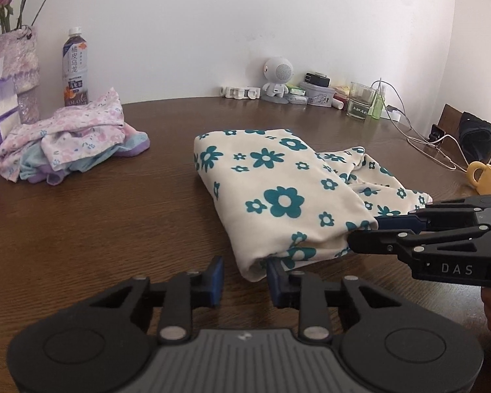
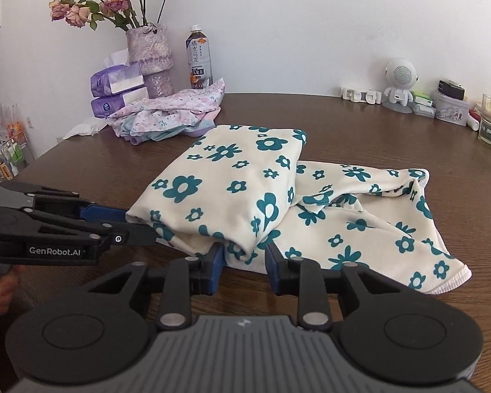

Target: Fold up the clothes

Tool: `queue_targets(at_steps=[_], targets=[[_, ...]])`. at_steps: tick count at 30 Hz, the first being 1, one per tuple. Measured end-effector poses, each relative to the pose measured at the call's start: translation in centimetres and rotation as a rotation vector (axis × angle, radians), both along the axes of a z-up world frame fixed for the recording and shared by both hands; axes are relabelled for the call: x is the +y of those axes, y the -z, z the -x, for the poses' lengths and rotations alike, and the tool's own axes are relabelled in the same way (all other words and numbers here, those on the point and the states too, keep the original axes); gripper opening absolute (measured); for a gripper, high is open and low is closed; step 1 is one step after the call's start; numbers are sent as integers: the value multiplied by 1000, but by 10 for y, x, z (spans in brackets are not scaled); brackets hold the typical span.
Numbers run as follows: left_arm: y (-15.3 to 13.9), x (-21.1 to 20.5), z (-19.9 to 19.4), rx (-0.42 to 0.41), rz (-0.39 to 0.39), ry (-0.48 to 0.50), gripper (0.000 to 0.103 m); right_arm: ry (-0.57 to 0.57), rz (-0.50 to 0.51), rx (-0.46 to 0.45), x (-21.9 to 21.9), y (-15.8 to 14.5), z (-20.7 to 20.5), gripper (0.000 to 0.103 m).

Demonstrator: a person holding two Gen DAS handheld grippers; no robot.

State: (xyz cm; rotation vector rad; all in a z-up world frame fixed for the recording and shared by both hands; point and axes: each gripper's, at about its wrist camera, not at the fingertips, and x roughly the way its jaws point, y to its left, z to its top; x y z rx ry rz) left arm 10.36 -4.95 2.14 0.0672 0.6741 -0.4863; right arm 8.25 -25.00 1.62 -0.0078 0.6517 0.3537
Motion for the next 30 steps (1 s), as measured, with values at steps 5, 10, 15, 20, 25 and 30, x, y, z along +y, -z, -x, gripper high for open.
queue_targets(at_steps=[5,10,15,20,25,30], targets=[[2,-4,3,-39,-38,30,5,-3,-19,8,-3,4,-2,10],[1,-4,4,-39,-33,19,9,0,-45,17,-7,6,-3,12],[0,-6,5,-42,-32,28,14,0,-49,11,-7,5,-2,15],[0,-5,4,-52,-51,36,5,1,-53,17,-5,6,-4,14],[-1,-3,6,-75,-79,41,4,-7,-53,19,0,5,-7,14],[-3,1,9,-101,-108,38,4,-27,-57,23,3,5,-10,14]])
